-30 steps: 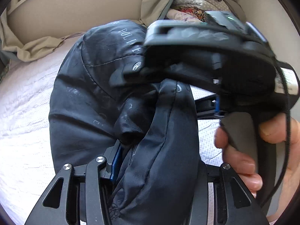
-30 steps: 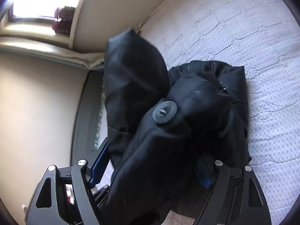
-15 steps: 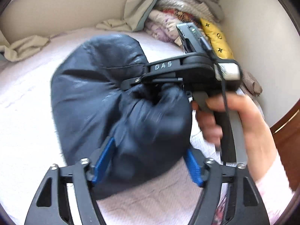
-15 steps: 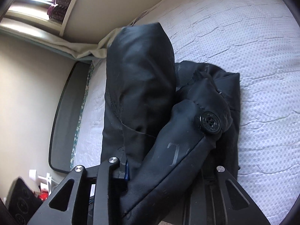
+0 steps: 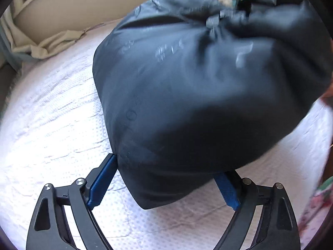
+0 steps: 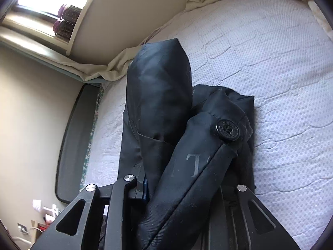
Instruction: Fold large clothes
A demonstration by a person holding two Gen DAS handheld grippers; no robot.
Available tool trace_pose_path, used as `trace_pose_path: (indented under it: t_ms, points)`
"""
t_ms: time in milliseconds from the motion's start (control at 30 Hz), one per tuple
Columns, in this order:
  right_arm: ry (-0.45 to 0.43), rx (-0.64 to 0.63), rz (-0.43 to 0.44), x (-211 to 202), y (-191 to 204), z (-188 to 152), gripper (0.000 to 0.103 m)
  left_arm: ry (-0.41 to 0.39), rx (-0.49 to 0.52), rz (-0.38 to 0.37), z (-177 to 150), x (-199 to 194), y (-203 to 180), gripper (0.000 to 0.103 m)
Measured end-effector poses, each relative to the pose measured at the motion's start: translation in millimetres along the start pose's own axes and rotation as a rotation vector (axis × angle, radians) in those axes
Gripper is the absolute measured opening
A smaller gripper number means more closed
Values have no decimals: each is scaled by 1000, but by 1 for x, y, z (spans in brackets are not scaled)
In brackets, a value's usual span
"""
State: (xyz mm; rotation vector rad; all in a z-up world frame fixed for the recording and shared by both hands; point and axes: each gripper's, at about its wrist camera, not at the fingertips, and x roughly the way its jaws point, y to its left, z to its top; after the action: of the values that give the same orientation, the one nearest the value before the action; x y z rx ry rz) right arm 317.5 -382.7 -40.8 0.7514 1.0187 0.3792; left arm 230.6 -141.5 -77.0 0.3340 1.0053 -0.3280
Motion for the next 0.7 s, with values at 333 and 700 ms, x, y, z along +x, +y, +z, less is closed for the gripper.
trace_pose_path:
  t_ms: [333,700]
  points:
    - [-45,36,-47,-31,-28,-3,19,56,-42,-25,-3,20,9,90]
    - [-35,33,-73,-7,-67,-18,25,82,-56,-55,3,31,12,86]
